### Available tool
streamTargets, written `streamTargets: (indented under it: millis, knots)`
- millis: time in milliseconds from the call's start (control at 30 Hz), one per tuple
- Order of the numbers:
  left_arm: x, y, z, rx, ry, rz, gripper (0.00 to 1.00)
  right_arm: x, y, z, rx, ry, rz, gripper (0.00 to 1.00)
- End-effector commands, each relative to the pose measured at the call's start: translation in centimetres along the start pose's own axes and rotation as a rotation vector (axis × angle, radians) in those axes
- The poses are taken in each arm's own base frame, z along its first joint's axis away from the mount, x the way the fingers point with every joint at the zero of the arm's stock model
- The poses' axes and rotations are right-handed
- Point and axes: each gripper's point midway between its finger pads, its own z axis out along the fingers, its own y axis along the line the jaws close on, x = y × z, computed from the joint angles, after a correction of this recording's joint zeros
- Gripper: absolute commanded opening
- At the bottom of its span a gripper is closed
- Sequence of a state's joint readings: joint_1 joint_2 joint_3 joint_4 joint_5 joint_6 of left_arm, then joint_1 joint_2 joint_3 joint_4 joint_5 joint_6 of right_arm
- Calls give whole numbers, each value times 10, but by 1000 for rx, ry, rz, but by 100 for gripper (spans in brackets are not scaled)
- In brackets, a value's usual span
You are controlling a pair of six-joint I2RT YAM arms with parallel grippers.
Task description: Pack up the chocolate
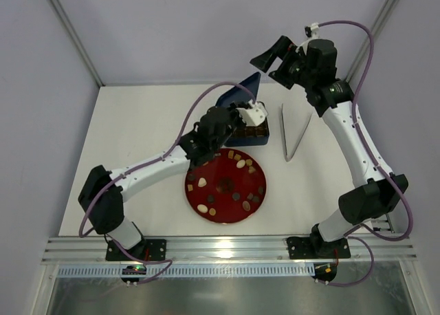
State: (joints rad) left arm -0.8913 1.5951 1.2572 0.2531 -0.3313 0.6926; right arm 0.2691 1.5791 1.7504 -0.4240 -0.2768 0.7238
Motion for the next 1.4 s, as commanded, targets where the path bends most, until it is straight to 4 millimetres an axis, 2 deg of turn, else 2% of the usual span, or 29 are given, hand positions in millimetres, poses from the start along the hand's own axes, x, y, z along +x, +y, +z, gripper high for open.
streamTargets:
  millis: [0, 67, 100, 167, 200, 233, 267, 300, 333, 367, 433, 467, 500, 533, 567, 633, 667, 700, 733, 767, 800, 833, 900, 1000, 1033, 1100, 1133, 1367]
  knots:
    - [-20, 22, -3, 43, 2, -225, 0, -47, 6, -23, 6, -183, -45, 100]
    - [-16, 17, -2, 84, 41, -336, 0, -57, -5, -28, 37, -210, -40, 100]
    - [-26, 26, 0, 103, 12, -383, 0, -61, -8, -30, 45, -220, -40, 100]
    - [-26, 22, 1, 158, 31, -476, 0, -67, -20, -33, 79, -230, -46, 100]
    - [-41, 34, 2, 194, -4, -610, 0, -66, -24, -32, 91, -227, -54, 100]
    - [-46, 35, 2, 243, -16, -682, 0, -66, -31, -30, 109, -221, -60, 100]
    - [-46, 35, 5, 281, -15, -757, 0, -63, -39, -29, 140, -208, -79, 100]
    - [-42, 54, 8, 273, -27, -846, 0, -63, -44, -27, 157, -201, -85, 100]
    - [-49, 49, 6, 354, -39, -980, 0, -58, -53, -20, 178, -181, -93, 100]
    - [-40, 65, 12, 344, -49, -1063, 0, -53, -61, -18, 203, -160, -101, 100]
    - [-40, 66, 14, 420, -41, -1263, 0, -41, -79, -9, 237, -124, -105, 100]
    - [-26, 75, 24, 416, -45, -1324, 0, -36, -83, -5, 237, -108, -103, 100]
    - [-20, 73, 27, 441, -16, -1454, 0, -32, -88, -1, 242, -94, -107, 100]
    - [-21, 70, 27, 505, -21, -1506, 0, -23, -96, 3, 249, -72, -102, 100]
    - [-5, 74, 39, 511, -48, -1555, 0, -18, -102, 9, 250, -57, -101, 100]
    - [1, 76, 44, 568, -60, -1745, 0, -7, -114, 15, 262, -26, -100, 100]
    - [0, 85, 45, 601, -145, -1760, 0, -4, -119, 21, 263, -21, -103, 100]
    - [13, 78, 53, 617, -141, -1806, 0, -1, -125, 24, 271, -11, -107, 100]
    - [9, 83, 54, 642, -208, -1804, 0, 4, -132, 28, 280, 1, -109, 100]
    - [12, 83, 56, 661, -205, -1873, 0, 7, -135, 32, 279, 11, -108, 100]
    - [25, 74, 65, 663, -189, -1908, 0, 15, -143, 39, 286, 36, -103, 100]
    - [25, 77, 66, 676, -229, -1914, 0, 19, -148, 42, 288, 43, -99, 100]
    - [39, 66, 76, 692, -204, -1974, 1, 30, -160, 52, 299, 74, -87, 100]
    - [49, 60, 84, 715, -191, -2008, 1, 39, -170, 61, 298, 98, -73, 99]
    - [60, 50, 91, 717, -167, -2028, 2, 45, -175, 67, 295, 113, -58, 99]
    - [67, 44, 95, 749, -145, -2058, 2, 51, -179, 72, 293, 123, -45, 99]
    - [78, 37, 100, 751, -120, -2075, 2, 55, -183, 75, 292, 133, -40, 99]
    - [105, 10, 113, 805, -33, -2113, 6, 68, -199, 88, 305, 162, -22, 99]
